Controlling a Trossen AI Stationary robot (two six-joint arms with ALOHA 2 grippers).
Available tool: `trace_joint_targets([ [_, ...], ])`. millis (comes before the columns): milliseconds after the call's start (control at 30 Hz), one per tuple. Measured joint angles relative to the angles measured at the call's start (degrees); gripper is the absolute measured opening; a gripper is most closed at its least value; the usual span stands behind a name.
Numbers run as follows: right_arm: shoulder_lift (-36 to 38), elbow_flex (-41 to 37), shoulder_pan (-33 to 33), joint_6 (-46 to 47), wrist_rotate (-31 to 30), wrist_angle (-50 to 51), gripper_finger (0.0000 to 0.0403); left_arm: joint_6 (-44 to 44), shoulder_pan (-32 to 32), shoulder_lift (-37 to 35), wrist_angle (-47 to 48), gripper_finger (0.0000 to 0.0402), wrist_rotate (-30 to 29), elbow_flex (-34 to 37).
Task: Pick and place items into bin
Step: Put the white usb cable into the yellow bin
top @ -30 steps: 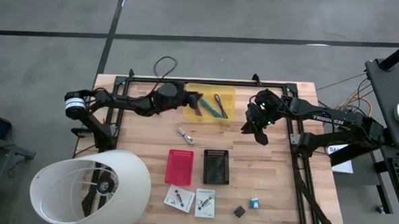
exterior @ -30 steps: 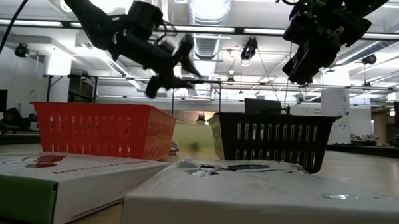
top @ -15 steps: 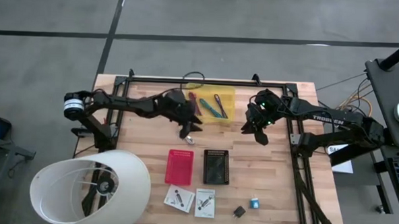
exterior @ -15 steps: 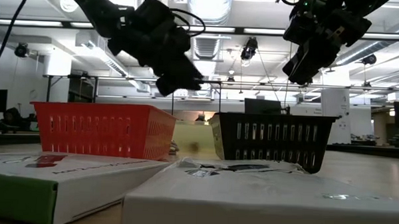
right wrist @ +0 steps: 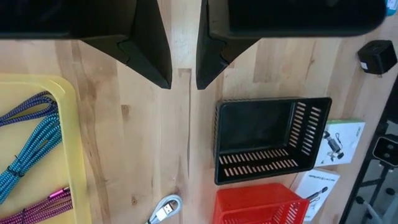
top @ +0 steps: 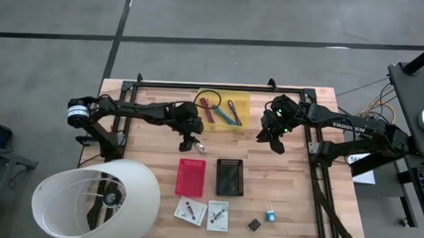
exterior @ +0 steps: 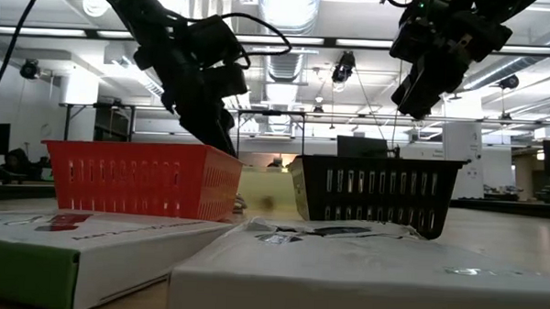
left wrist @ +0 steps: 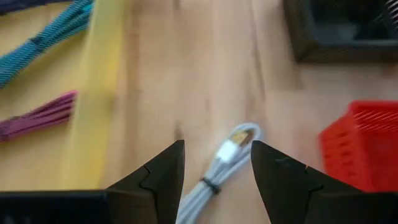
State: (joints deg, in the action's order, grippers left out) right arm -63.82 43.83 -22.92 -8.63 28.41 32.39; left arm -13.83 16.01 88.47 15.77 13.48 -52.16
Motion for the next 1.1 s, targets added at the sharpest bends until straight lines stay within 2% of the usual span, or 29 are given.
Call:
trace_joint_targets([
  [400,0.0,0.0,0.0,1.7,0.0,-0.2,0.0063,-8.2,0.0,0.4,5.3,0.0168,-0.9,1.8],
  [567,0.0,0.0,0.0,2.7,0.0,-0.5,0.0063,-8.2,0.0,1.2,5.6,0.0168,-8.2,3.0],
  [633,0.0,0.0,0.0,2.8,0.0,-0.6,0.0063,-8.2,0.1,1.2,4.7,0.0168,-9.5,3.0],
  [833,0.0,0.0,0.0,4.0,-0.3,-1.9,0.0063,-10.4,0.1,1.5,4.2,0.0168,-9.4,3.0],
  [1100,0.0,0.0,0.0,4.2,-3.1,-2.2,0.0063,-10.6,0.2,6.4,4.6,0.0168,-9.1,2.9],
])
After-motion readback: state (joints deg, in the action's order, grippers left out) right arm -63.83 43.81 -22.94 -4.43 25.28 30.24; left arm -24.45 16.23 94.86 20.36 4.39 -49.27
